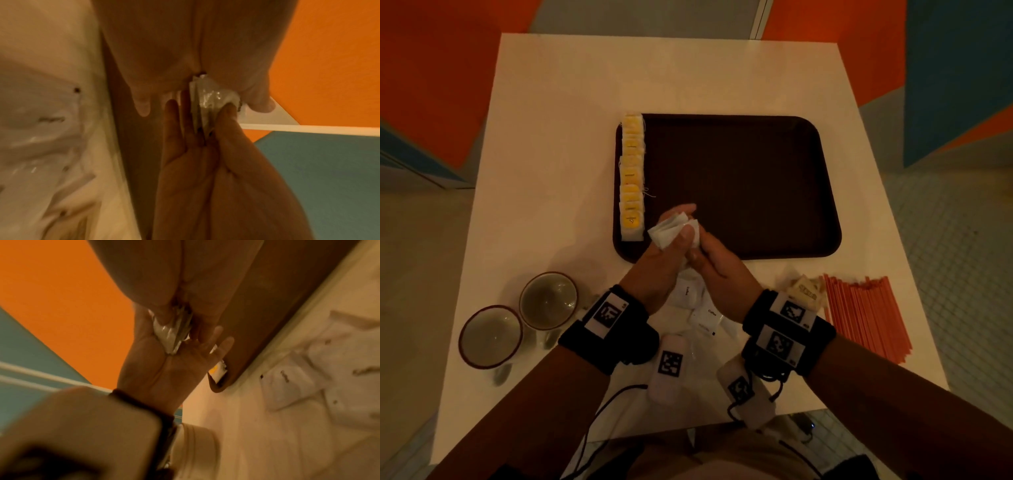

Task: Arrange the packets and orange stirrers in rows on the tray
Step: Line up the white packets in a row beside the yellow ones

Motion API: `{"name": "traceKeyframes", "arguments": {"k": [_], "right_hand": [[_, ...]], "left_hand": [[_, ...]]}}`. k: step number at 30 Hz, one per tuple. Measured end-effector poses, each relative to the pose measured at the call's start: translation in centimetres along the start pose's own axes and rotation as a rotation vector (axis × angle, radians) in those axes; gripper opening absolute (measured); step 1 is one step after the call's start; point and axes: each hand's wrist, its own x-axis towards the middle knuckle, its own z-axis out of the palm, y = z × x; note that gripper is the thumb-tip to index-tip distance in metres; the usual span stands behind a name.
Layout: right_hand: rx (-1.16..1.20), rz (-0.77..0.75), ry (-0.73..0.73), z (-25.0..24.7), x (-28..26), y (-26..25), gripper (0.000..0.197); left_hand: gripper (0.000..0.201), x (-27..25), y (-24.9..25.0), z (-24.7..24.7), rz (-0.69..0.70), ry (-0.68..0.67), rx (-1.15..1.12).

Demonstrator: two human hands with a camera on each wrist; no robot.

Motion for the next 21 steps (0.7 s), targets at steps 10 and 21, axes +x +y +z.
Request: {"name": "traceKeyframes", "arguments": {"k": [10, 21], "right_hand": [[0.367, 0.182, 0.245, -1.2, 4.5, -0.2, 0.033], [0.313, 0.245, 0.458, -5.7, 16.5, -0.4, 0.029]], "left_hand": [[0.033, 5.3, 3.4, -0.3, 0.171, 0.073, 0.692], [0.009, 15.1, 7.9, -2.2, 0.086, 0.196, 0.698]]}}
